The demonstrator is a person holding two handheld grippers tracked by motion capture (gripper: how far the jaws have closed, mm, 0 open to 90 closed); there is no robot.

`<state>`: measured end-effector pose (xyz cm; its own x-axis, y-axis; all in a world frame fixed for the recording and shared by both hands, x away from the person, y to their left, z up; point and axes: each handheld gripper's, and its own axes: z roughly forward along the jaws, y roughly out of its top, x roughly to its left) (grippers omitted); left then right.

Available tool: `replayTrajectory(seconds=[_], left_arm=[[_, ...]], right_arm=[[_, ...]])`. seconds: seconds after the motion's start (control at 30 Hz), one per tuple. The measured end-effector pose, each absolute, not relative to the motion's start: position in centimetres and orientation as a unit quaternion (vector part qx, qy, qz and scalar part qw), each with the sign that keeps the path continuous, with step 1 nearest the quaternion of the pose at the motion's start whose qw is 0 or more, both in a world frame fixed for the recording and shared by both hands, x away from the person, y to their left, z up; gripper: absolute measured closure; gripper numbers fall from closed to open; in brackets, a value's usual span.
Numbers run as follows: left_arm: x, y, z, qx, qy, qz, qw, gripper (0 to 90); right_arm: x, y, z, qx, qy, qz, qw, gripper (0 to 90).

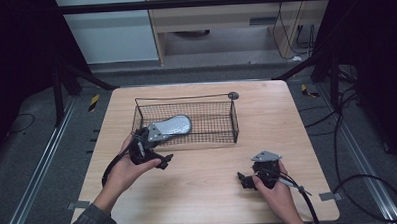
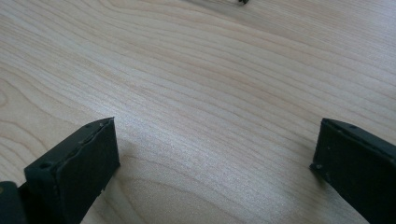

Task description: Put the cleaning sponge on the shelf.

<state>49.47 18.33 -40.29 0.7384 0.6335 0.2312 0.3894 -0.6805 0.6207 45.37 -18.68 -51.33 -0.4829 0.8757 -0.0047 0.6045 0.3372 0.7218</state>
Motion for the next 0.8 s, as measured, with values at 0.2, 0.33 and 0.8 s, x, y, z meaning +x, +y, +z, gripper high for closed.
replayTrajectory(seconds=[0.2, 0.33, 0.8], left_arm=[[48.2, 18.6, -41.9, 0.890, 0.295, 0.205, 0.282, 4.9], [47.6, 19.2, -43.1, 0.886, 0.306, 0.197, 0.288, 5.1], [47.3, 22.9, -47.4, 0.870, 0.372, 0.178, 0.270, 5.2]], right_arm=[[45.4, -18.7, -51.3, 0.467, 0.792, 0.337, 0.201, 0.5], [45.4, -18.7, -51.3, 0.467, 0.792, 0.337, 0.201, 0.5], [45.4, -18.7, -51.3, 0.467, 0.792, 0.337, 0.201, 0.5]])
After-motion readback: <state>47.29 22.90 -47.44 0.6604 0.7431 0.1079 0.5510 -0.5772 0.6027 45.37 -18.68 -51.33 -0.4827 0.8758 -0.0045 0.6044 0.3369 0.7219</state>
